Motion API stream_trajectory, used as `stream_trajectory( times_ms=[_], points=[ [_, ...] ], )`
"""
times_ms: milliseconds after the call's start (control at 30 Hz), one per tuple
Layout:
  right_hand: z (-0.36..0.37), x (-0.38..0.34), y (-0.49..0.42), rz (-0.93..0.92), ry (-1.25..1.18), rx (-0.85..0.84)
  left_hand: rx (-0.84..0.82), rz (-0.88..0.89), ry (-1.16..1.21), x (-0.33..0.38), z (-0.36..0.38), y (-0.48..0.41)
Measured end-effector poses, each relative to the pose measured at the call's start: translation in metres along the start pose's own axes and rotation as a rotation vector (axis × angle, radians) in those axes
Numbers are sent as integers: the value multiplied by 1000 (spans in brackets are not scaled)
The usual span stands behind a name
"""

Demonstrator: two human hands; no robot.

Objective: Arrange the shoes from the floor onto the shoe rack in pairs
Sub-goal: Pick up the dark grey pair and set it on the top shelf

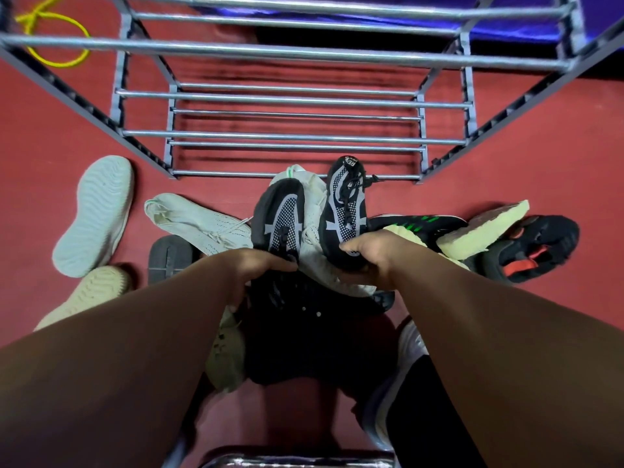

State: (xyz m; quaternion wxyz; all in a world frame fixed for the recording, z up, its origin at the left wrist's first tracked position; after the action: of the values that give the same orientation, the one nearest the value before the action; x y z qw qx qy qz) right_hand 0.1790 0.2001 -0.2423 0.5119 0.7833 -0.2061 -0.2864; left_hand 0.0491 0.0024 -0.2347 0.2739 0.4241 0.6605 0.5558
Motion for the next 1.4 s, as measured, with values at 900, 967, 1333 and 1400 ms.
stream_trajectory(
  times_ms=[900, 967, 1333, 1400],
  points=[
    [-92, -51, 276, -427, -76, 102, 155, 444, 366, 5, -93, 257],
    [-101, -51, 317, -480, -99, 104, 181, 528, 401, 6, -113, 300],
    [-142, -100, 526, -815, -253, 93, 217, 877, 551, 11, -214, 501],
    [-148, -113, 551, -851, -330, 94, 222, 911, 620, 17, -228, 519]
  ],
)
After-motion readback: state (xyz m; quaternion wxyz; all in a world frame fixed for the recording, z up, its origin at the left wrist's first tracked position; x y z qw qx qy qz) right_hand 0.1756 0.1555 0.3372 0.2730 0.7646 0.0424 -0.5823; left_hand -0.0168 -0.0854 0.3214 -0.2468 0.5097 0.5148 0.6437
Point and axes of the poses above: each hand's wrist, its own y-axis away from the middle knuckle, its own z-axis out of the palm, x = y × z, the point moved 10 cm from there along -y, towards the middle knuckle, and after that the axes turned 14 degrees about x, right-handed, at the moved point
